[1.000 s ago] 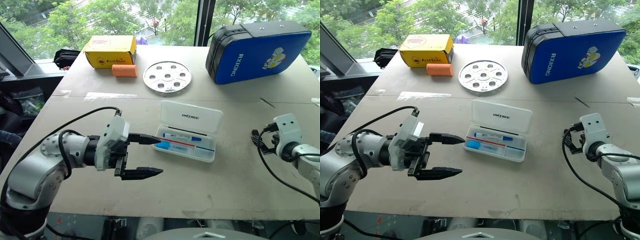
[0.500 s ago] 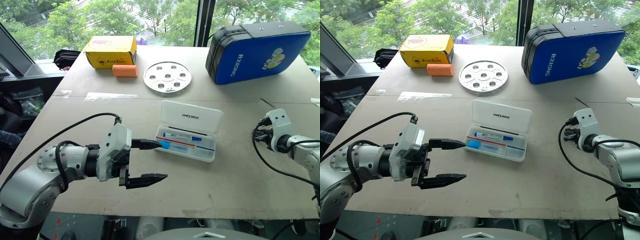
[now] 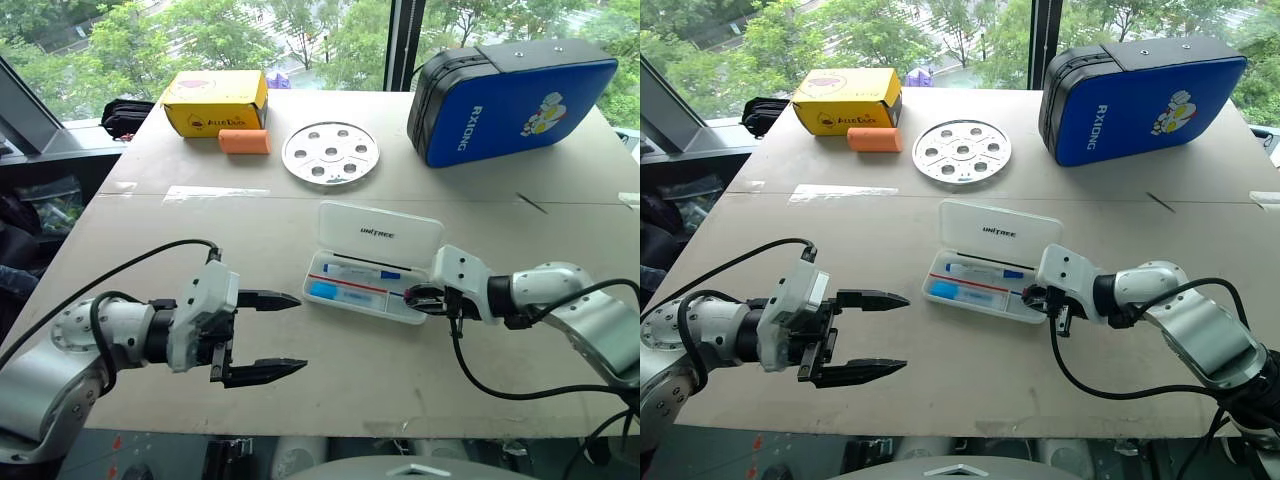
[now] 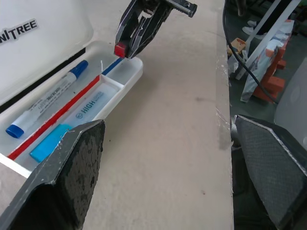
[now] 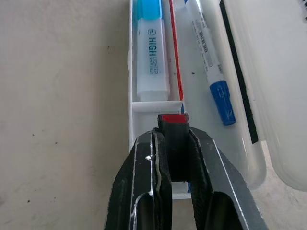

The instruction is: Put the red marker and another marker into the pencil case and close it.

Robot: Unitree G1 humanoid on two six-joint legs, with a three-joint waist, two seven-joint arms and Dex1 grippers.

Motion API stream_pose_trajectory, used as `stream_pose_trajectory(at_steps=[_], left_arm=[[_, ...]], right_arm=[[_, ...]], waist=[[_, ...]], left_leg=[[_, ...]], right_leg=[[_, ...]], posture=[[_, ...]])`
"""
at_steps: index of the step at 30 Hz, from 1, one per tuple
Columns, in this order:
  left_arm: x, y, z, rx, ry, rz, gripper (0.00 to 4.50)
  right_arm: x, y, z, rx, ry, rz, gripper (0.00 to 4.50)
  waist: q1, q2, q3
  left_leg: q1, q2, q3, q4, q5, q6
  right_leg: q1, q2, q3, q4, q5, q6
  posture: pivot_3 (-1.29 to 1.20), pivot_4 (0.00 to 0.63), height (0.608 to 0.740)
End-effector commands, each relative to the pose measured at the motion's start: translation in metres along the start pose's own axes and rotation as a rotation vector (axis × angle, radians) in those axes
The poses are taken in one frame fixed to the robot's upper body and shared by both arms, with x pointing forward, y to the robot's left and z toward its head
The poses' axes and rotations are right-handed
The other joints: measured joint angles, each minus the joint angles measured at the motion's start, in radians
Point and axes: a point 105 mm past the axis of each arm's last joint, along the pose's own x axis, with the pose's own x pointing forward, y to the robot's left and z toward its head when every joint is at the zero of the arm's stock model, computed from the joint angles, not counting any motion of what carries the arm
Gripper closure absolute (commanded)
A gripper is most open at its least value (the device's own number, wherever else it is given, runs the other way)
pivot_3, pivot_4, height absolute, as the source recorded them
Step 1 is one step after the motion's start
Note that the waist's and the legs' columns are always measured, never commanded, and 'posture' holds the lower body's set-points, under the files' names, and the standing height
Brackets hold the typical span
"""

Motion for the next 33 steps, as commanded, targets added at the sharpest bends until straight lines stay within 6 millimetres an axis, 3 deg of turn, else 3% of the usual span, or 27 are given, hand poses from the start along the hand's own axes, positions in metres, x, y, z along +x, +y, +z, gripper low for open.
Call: stream_pose_trajectory(at_steps=[1,8,9,10,14,18,21,23,24,29,33], left_arm=[[-0.005,-0.004,0.005,0.042,0.002,0.004,0.11],[-0.007,-0.012,0.001,0.030,0.009,0.021,0.11],[-0.007,-0.012,0.001,0.029,0.009,0.022,0.11],[-0.007,-0.012,0.001,0.029,0.010,0.024,0.11],[-0.008,-0.013,0.000,0.027,0.011,0.029,0.11],[-0.008,-0.012,-0.002,0.026,0.010,0.033,0.11],[-0.008,-0.013,-0.003,0.021,0.004,0.038,0.11],[-0.008,-0.014,-0.004,0.015,-0.003,0.042,0.11],[-0.008,-0.016,-0.004,0.006,-0.013,0.044,0.11],[-0.007,-0.022,-0.004,-0.019,-0.056,0.056,0.11],[-0.012,-0.021,-0.003,-0.042,-0.099,0.109,0.11]], right_arm=[[0.002,-0.002,0.008,-0.038,-0.009,0.010,4.49],[0.007,0.002,0.015,-0.024,-0.017,0.058,4.49],[0.007,0.004,0.015,-0.021,-0.018,0.067,3.50],[0.007,0.004,0.016,-0.019,-0.018,0.072,3.32],[0.003,0.002,0.017,-0.011,-0.030,0.048,1.61],[-0.017,-0.005,0.021,0.092,-0.095,0.007,1.61],[-0.037,-0.015,0.016,0.225,-0.128,-0.055,2.62],[-0.052,-0.020,0.012,0.301,-0.149,-0.086,3.59],[-0.062,-0.034,0.006,0.345,-0.137,-0.153,4.14],[-0.079,-0.102,-0.014,0.488,-0.074,-0.443,4.14],[-0.065,-0.148,-0.001,0.497,-0.098,-0.505,4.14]], waist=[[0.000,0.000,0.000],[0.000,0.000,0.000],[0.000,0.000,0.000],[0.000,0.000,0.000],[-0.001,0.000,0.000],[0.001,0.000,0.000],[0.001,0.000,0.000],[0.002,0.000,0.000],[0.002,0.000,0.000],[-0.009,0.002,0.002],[-0.011,0.003,0.002]], left_leg=[[0.000,0.000,0.000,0.000,0.000,0.000],[0.000,0.000,0.000,0.000,0.000,0.000],[0.000,0.000,0.000,0.000,0.000,0.000],[0.000,0.000,0.000,0.000,0.000,0.000],[0.000,0.000,-0.001,0.000,0.000,0.000],[0.000,0.000,-0.001,0.000,0.000,0.000],[0.000,0.000,-0.001,0.000,0.000,0.000],[0.000,-0.001,0.000,0.000,0.000,0.000],[0.000,-0.001,0.000,0.000,0.000,0.000],[0.001,-0.001,0.003,-0.001,0.000,0.000],[0.001,0.000,0.004,-0.001,0.000,0.000]], right_leg=[[0.000,0.000,0.000,0.000,0.000,0.000],[0.000,-0.001,-0.001,0.000,0.000,0.000],[0.000,-0.001,-0.001,0.000,0.000,0.000],[0.000,-0.001,-0.001,0.000,0.000,0.000],[0.000,-0.002,-0.001,0.000,-0.001,-0.001],[0.000,-0.002,-0.002,0.000,-0.001,-0.001],[0.000,-0.003,-0.002,0.000,-0.001,-0.001],[0.000,-0.003,-0.002,0.000,-0.001,-0.002],[0.000,-0.003,-0.002,0.000,-0.001,-0.003],[0.000,-0.004,0.000,0.000,-0.002,-0.003],[-0.002,-0.002,0.001,0.000,-0.002,-0.003]], posture=[[0.00,0.150,0.740],[0.00,0.150,0.740],[0.00,0.150,0.740],[0.00,0.150,0.740],[0.00,0.150,0.740],[0.00,0.150,0.740],[0.00,0.150,0.740],[0.00,0.150,0.740],[0.00,0.150,0.740],[0.00,0.150,0.740],[0.00,0.150,0.740]])
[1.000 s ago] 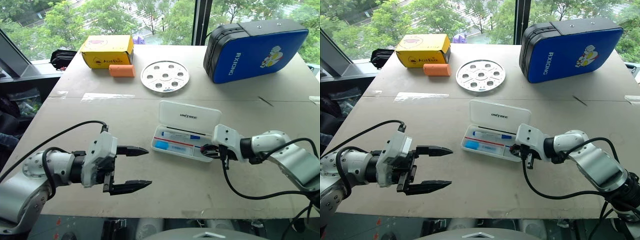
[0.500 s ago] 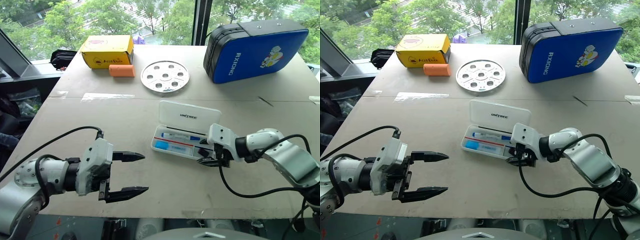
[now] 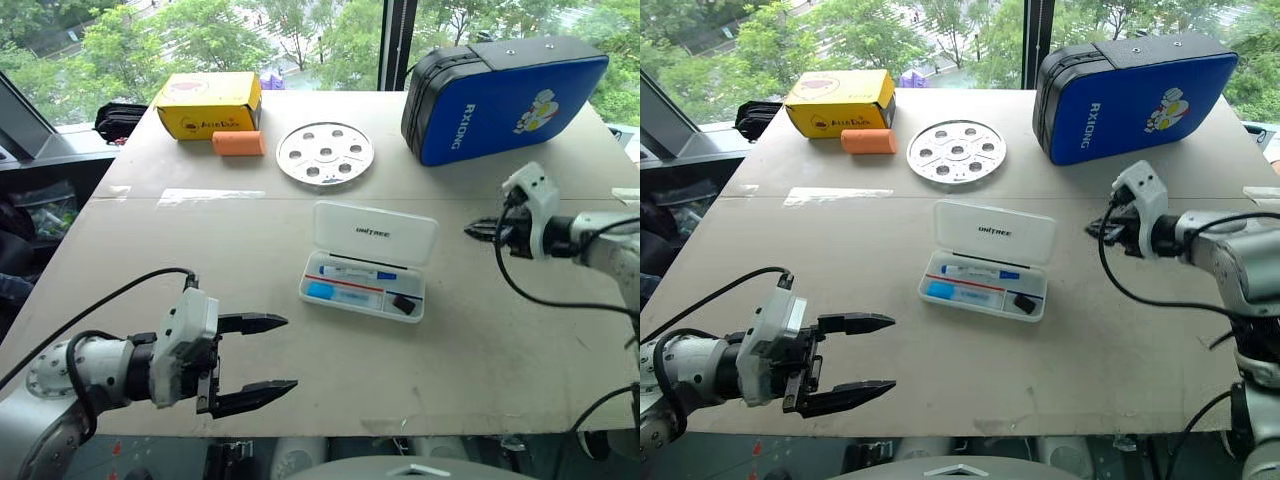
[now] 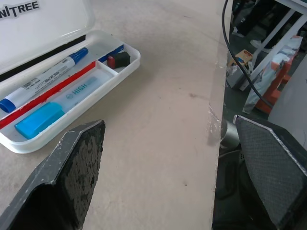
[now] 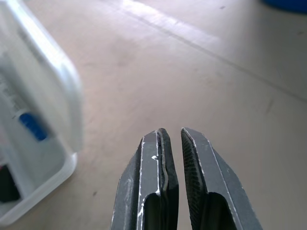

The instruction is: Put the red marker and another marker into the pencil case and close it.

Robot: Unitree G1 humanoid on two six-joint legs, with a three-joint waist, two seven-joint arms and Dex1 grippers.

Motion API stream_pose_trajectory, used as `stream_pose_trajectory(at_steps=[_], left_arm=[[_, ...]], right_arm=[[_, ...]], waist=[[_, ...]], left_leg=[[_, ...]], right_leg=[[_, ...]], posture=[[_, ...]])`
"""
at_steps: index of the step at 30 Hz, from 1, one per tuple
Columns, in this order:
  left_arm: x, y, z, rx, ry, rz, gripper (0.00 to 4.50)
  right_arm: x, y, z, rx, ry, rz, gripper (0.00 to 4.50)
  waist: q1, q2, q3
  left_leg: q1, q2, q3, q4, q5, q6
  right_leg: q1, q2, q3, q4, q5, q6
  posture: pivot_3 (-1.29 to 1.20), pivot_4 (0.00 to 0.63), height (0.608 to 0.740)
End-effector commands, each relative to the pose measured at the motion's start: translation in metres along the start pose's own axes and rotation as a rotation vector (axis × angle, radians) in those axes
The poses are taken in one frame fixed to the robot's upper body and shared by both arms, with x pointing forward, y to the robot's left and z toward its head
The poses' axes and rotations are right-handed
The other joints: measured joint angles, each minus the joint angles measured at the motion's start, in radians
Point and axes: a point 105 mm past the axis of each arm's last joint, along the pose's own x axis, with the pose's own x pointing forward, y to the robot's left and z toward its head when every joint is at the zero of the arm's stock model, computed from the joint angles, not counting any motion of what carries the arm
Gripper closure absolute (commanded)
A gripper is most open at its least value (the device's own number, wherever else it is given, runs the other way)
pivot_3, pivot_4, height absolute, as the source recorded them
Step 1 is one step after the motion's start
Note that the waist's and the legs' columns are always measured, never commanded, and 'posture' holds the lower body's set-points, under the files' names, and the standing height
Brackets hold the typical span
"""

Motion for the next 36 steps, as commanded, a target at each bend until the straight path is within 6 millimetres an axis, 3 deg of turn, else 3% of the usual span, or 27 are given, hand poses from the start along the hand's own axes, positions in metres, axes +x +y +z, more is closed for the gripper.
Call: stream_pose_trajectory(at_steps=[1,2,6,10,12,15,18,23,25,26,28,30,31,33,36], left_arm=[[-0.005,-0.002,0.009,0.033,-0.046,0.035,0.11],[-0.006,-0.002,0.009,0.031,-0.049,0.045,0.11],[-0.008,-0.001,0.010,0.018,-0.077,0.101,0.11],[-0.012,0.002,0.013,0.011,-0.105,0.182,0.11],[-0.013,0.003,0.013,0.006,-0.111,0.200,0.11],[-0.012,0.001,0.013,0.003,-0.109,0.207,0.11],[-0.011,0.000,0.014,-0.003,-0.109,0.215,0.11],[-0.005,0.001,0.016,-0.005,-0.108,0.194,0.11],[-0.001,0.001,0.016,-0.006,-0.106,0.176,0.11],[0.000,0.001,0.017,-0.005,-0.103,0.167,0.11],[0.003,0.002,0.017,-0.004,-0.092,0.161,0.11],[0.005,0.006,0.014,0.017,-0.067,0.175,0.11],[0.005,0.008,0.013,0.022,-0.057,0.186,0.11],[0.007,0.012,0.011,0.013,-0.049,0.196,0.11],[0.007,0.015,0.007,-0.001,-0.040,0.197,0.11]], right_arm=[[0.026,-0.013,0.019,-0.033,-0.017,-0.031,4.14],[0.034,-0.014,0.022,-0.049,-0.012,-0.027,4.14],[0.056,0.019,0.038,-0.081,-0.010,0.232,4.14],[0.035,0.088,0.045,-0.209,0.014,0.644,4.14],[0.028,0.100,0.044,-0.227,0.022,0.706,4.14],[0.022,0.115,0.035,-0.257,0.049,0.752,4.14],[0.025,0.138,0.007,-0.310,0.116,0.784,4.14],[0.063,0.128,-0.077,-0.418,0.321,0.592,4.14],[0.069,0.116,-0.098,-0.471,0.345,0.524,4.14],[0.067,0.110,-0.101,-0.506,0.330,0.494,4.14],[0.054,0.116,-0.081,-0.457,0.151,0.514,4.14],[0.020,0.135,-0.039,-0.350,-0.212,0.617,4.14],[0.005,0.136,-0.031,-0.363,-0.306,0.618,4.14],[-0.016,0.129,-0.030,-0.314,-0.362,0.581,4.14],[-0.038,0.113,-0.055,-0.327,-0.306,0.461,3.41]], waist=[[0.001,0.000,0.000],[0.000,0.000,0.000],[0.004,0.000,0.001],[0.009,0.002,0.002],[0.009,0.002,0.002],[0.010,0.002,0.002],[0.009,0.002,0.002],[0.007,0.004,-0.001],[0.007,-0.001,-0.007],[0.007,-0.002,-0.008],[0.009,-0.005,-0.014],[0.029,-0.011,-0.015],[0.032,-0.011,-0.013],[0.033,-0.003,-0.007],[0.032,-0.002,-0.007]], left_leg=[[-0.001,0.000,-0.001,-0.001,0.000,0.000],[-0.001,0.000,0.000,-0.001,0.000,0.000],[-0.004,0.000,0.000,-0.002,0.000,0.000],[-0.013,-0.001,-0.003,-0.001,0.000,0.000],[-0.018,-0.001,-0.004,0.000,0.000,0.000],[-0.017,-0.002,-0.007,0.001,0.000,0.000],[-0.017,-0.003,-0.007,0.000,0.000,0.000],[-0.016,-0.003,-0.007,0.001,0.000,0.000],[-0.012,-0.004,-0.006,0.000,0.000,0.000],[-0.002,-0.003,-0.006,-0.002,0.000,0.000],[0.008,-0.003,-0.005,-0.005,0.000,0.000],[0.016,-0.003,-0.006,-0.009,0.000,0.000],[0.016,-0.004,-0.008,-0.009,0.000,0.000],[0.013,-0.004,-0.005,-0.009,0.000,0.000],[0.012,-0.005,-0.003,-0.009,0.000,0.000]], right_leg=[[-0.001,0.000,0.000,0.000,0.000,0.000],[-0.002,0.000,0.000,0.000,0.000,0.001],[-0.005,0.000,0.000,0.000,0.002,0.004],[-0.012,-0.002,-0.003,0.000,0.002,0.004],[-0.015,-0.006,-0.004,0.001,0.003,0.004],[-0.014,-0.008,-0.007,0.001,0.003,0.004],[-0.014,-0.010,-0.007,0.001,0.002,0.004],[-0.013,-0.009,-0.007,0.001,0.002,0.004],[-0.010,-0.006,-0.006,0.001,0.002,0.004],[-0.001,-0.005,-0.006,0.000,0.001,0.001],[0.008,-0.005,-0.006,-0.003,0.000,-0.001],[0.016,-0.006,-0.007,-0.006,-0.002,-0.002],[0.018,-0.006,-0.008,-0.008,-0.002,-0.002],[0.017,-0.006,-0.006,-0.010,-0.001,-0.002],[0.014,-0.007,-0.004,-0.009,-0.001,-0.001]], posture=[[0.00,0.150,0.740],[0.00,0.150,0.740],[0.00,0.150,0.740],[0.00,0.150,0.740],[0.00,0.150,0.740],[0.00,0.150,0.740],[0.00,0.150,0.740],[0.00,0.150,0.740],[0.00,0.150,0.740],[0.00,0.150,0.740],[0.00,0.150,0.740],[0.00,0.150,0.740],[0.00,0.150,0.740],[0.00,0.150,0.740],[0.00,0.150,0.740]])
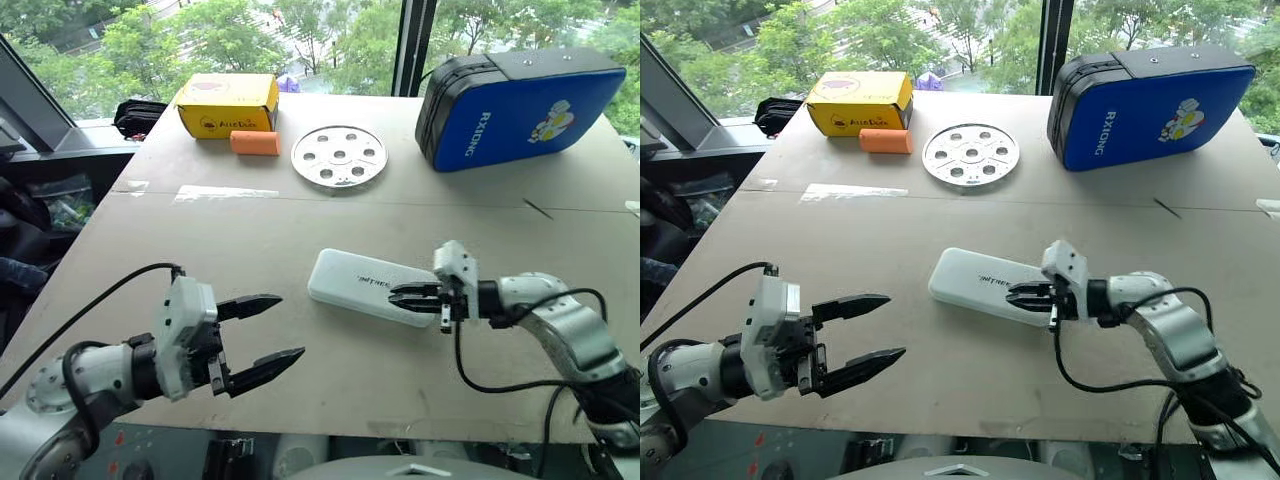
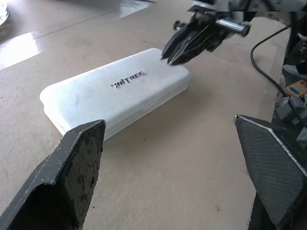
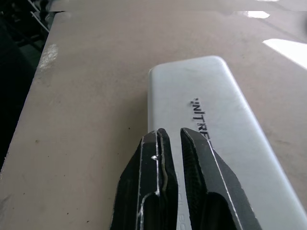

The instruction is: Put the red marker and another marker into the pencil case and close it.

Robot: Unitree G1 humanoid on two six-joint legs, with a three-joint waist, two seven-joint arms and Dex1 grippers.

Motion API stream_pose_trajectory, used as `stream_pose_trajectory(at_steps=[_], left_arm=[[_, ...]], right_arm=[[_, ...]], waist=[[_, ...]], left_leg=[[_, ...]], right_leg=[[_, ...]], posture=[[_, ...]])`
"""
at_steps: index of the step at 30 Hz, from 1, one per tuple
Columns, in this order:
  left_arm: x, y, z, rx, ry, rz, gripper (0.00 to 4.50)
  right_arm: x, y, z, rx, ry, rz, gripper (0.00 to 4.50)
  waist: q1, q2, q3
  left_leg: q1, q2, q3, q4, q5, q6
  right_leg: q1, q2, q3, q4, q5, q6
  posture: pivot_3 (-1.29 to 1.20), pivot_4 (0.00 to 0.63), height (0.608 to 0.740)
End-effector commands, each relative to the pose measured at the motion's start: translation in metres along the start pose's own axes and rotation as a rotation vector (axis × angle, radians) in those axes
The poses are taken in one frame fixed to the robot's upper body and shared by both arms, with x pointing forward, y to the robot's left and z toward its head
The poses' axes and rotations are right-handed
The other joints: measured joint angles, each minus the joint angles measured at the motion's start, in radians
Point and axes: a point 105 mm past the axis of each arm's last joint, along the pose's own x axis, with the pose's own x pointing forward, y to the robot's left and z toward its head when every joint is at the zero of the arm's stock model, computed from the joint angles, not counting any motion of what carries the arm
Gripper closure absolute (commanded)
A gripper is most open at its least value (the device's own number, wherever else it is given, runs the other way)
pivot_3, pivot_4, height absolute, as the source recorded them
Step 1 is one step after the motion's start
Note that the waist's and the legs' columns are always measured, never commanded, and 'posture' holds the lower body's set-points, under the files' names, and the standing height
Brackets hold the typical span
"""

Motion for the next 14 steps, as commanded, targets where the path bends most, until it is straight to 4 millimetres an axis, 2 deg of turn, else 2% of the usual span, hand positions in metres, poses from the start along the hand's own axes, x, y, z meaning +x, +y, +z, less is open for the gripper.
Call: stream_pose_trajectory(at_steps=[1,7,9,11,14], left_arm=[[-0.002,0.003,-0.004,-0.007,0.014,0.007,0.11],[-0.024,0.006,-0.032,-0.066,0.088,0.041,0.11],[-0.030,0.003,-0.040,-0.087,0.111,0.047,0.11],[-0.033,0.001,-0.045,-0.096,0.127,0.045,0.11],[-0.031,-0.004,-0.046,-0.110,0.130,0.025,0.11]], right_arm=[[-0.043,0.006,0.001,-0.062,0.005,-0.139,2.95],[-0.127,0.032,-0.029,-0.024,0.161,-0.339,0.08],[-0.146,0.042,-0.034,-0.011,0.193,-0.381,0.03],[-0.156,0.047,-0.035,-0.007,0.209,-0.407,0.03],[-0.160,0.049,-0.035,-0.015,0.215,-0.421,0.03]], waist=[[0.003,-0.002,-0.001],[0.003,0.001,0.000],[-0.001,0.000,0.000],[-0.002,-0.001,0.001],[-0.001,-0.001,0.001]], left_leg=[[0.000,0.000,-0.001,-0.001,0.000,0.000],[-0.003,0.001,-0.002,-0.006,0.000,0.000],[-0.002,0.003,0.000,-0.006,0.000,0.000],[-0.001,0.005,0.001,-0.006,0.000,0.000],[0.001,0.005,0.003,-0.005,0.000,0.000]], right_leg=[[0.000,0.000,-0.001,0.000,0.000,0.000],[-0.004,0.003,-0.003,-0.002,0.000,0.001],[-0.003,0.003,-0.001,-0.002,-0.001,0.000],[-0.003,0.005,0.000,-0.004,-0.001,-0.001],[-0.002,0.002,0.003,-0.004,-0.002,0.001]], posture=[[0.00,0.150,0.740],[0.00,0.150,0.740],[0.00,0.150,0.740],[0.00,0.150,0.740],[0.00,0.150,0.740]])
